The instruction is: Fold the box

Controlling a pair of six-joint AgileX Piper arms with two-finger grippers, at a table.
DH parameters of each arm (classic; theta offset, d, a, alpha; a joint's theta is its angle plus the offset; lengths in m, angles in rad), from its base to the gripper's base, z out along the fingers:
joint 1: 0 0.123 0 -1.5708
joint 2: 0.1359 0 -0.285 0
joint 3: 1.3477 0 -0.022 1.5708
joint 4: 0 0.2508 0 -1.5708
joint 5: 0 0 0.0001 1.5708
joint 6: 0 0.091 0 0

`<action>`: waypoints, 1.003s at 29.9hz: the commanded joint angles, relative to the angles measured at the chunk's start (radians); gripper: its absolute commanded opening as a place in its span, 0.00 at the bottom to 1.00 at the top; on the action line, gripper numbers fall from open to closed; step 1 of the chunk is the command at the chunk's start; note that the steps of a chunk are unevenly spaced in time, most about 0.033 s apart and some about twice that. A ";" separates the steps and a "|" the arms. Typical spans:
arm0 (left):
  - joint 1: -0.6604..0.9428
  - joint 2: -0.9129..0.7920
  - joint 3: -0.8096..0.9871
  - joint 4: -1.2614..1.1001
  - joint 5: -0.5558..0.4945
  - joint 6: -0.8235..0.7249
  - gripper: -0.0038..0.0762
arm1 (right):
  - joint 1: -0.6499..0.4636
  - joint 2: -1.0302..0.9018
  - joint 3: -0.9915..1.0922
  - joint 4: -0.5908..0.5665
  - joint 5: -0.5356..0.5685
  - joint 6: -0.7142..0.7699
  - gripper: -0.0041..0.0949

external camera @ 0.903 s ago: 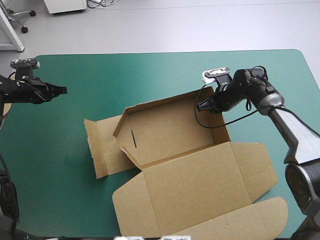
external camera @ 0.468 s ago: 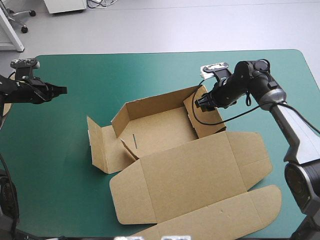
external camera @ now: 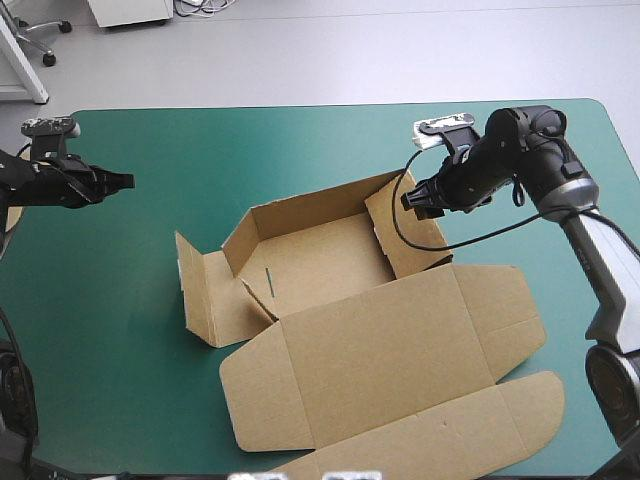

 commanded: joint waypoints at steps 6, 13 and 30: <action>0.004 -0.041 -0.032 -0.036 -0.034 -0.001 0.04 | -0.001 -0.007 -0.021 0.010 0.007 0.018 0.60; 0.004 -0.041 -0.032 -0.036 -0.032 0.002 0.04 | -0.001 0.044 -0.021 0.004 0.007 0.018 0.60; 0.004 -0.041 -0.032 -0.036 -0.033 0.002 0.04 | -0.001 0.142 0.028 0.020 0.007 0.018 0.60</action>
